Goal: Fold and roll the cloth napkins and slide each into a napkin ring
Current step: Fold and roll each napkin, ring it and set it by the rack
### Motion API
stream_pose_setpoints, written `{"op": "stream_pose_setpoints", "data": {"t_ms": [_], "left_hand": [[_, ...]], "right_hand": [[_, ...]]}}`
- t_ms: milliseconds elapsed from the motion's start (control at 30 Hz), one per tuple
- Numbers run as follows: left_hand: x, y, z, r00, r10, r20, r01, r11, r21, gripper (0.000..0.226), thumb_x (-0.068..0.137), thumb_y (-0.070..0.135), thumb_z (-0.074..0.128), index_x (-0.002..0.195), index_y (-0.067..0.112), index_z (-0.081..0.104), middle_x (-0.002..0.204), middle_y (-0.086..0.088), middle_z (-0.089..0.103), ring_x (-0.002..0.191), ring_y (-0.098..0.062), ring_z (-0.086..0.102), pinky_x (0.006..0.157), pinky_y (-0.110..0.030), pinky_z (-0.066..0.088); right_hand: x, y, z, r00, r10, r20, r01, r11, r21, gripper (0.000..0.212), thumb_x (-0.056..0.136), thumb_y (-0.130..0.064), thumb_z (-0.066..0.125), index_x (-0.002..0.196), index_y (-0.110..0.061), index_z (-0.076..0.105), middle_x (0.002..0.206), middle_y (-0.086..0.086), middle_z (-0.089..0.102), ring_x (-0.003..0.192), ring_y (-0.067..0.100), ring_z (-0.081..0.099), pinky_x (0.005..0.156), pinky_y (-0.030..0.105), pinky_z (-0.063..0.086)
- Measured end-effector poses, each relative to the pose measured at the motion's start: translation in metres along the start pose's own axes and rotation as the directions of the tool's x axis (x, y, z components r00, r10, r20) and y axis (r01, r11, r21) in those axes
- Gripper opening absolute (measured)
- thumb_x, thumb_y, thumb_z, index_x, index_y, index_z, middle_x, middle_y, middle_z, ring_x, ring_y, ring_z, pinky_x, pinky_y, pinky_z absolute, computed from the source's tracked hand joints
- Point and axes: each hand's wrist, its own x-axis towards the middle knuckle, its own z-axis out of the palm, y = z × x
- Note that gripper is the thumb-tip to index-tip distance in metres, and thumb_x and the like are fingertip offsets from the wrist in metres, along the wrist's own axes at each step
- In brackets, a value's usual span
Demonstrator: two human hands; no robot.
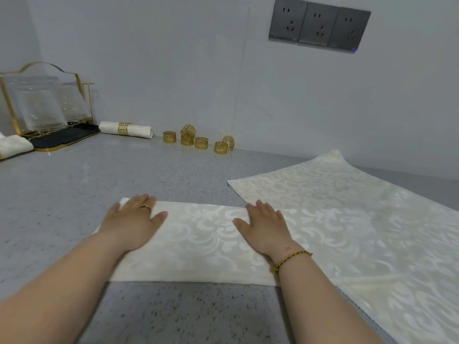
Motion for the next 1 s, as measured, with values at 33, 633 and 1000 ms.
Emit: {"op": "stream_pose_setpoints", "data": {"t_ms": [33,633,1000], "left_hand": [[-0.001,-0.011,-0.001,0.999,-0.036,0.011,0.036,0.999,0.014,0.06,0.097,0.048,0.012,0.147,0.018,0.003,0.156,0.002,-0.001,0.143,-0.015,0.0,0.115,-0.036,0.003],[-0.006,-0.025,-0.004,0.997,-0.066,0.036,0.064,0.996,0.066,0.062,0.095,0.051,0.01,0.147,0.018,-0.001,0.156,0.001,-0.004,0.143,-0.017,-0.002,0.115,-0.039,-0.001],[0.011,-0.02,-0.035,0.982,-0.094,0.161,0.056,0.973,0.222,0.073,0.089,0.062,0.029,0.145,0.016,0.019,0.15,-0.006,0.022,0.136,-0.028,0.024,0.11,-0.042,0.019]], "right_hand": [[0.0,0.007,-0.003,0.999,0.048,-0.004,-0.048,0.999,-0.002,0.063,0.095,-0.049,0.027,0.147,-0.018,0.01,0.156,0.007,-0.001,0.144,0.021,-0.003,0.115,0.036,-0.003],[-0.032,0.018,-0.023,0.978,0.008,-0.208,-0.021,0.998,-0.06,0.07,0.094,-0.046,0.035,0.147,-0.02,-0.003,0.155,0.007,-0.011,0.143,0.022,-0.011,0.115,0.034,-0.006],[-0.032,-0.008,0.004,0.953,-0.285,0.099,0.292,0.955,-0.06,0.065,0.093,-0.052,0.031,0.147,-0.026,0.005,0.156,-0.004,-0.005,0.143,0.01,-0.006,0.114,0.027,-0.006]]}}
